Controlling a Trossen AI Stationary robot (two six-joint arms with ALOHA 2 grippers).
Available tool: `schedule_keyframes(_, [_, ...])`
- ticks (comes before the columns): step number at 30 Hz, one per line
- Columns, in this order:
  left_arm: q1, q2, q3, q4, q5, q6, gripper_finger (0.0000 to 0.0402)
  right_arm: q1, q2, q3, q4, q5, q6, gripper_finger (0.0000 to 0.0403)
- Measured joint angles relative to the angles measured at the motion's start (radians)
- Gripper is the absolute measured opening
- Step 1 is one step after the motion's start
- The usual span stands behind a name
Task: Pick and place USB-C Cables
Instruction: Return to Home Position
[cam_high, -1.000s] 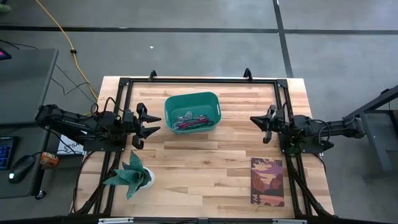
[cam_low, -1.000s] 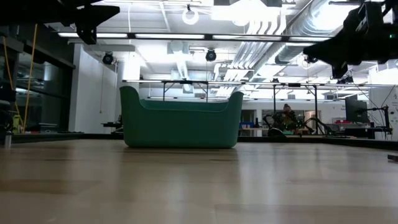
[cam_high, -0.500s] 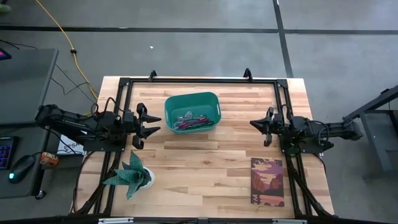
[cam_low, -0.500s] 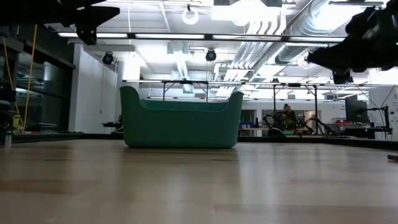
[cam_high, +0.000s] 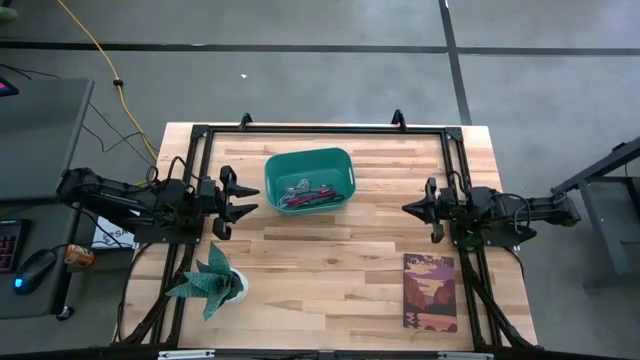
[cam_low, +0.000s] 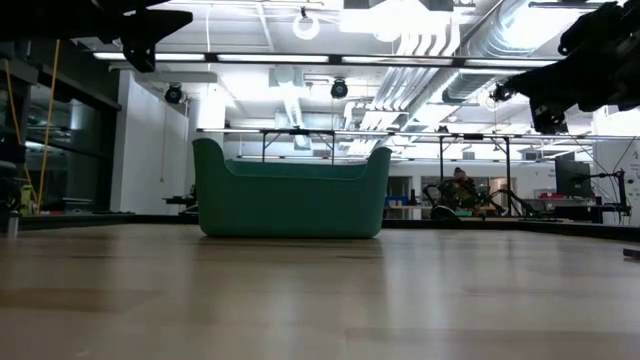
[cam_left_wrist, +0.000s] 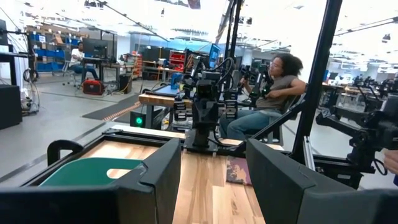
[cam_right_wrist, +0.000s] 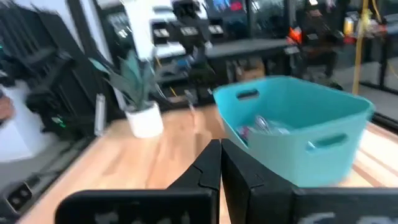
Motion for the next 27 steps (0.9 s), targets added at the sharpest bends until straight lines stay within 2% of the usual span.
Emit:
schedule_keyframes(2, [0.0, 0.0, 0.0, 0.0, 0.0, 0.0, 0.0161, 0.0, 0.001, -0.025, 0.062, -0.026, -0.009, 0.0])
schedule_keyframes(11, [0.0, 0.0, 0.0, 0.001, 0.0, 0.0, 0.0161, 0.0, 0.001, -0.025, 0.054, -0.106, -0.007, 0.0])
schedule_keyframes(20, [0.0, 0.0, 0.0, -0.002, -0.001, -0.008, 0.0161, 0.0, 0.002, -0.025, 0.055, -0.101, -0.062, 0.0])
schedule_keyframes(27, [0.0, 0.0, 0.0, -0.005, -0.001, -0.019, 0.0161, 0.0, 0.002, -0.025, 0.055, -0.101, -0.022, 0.0])
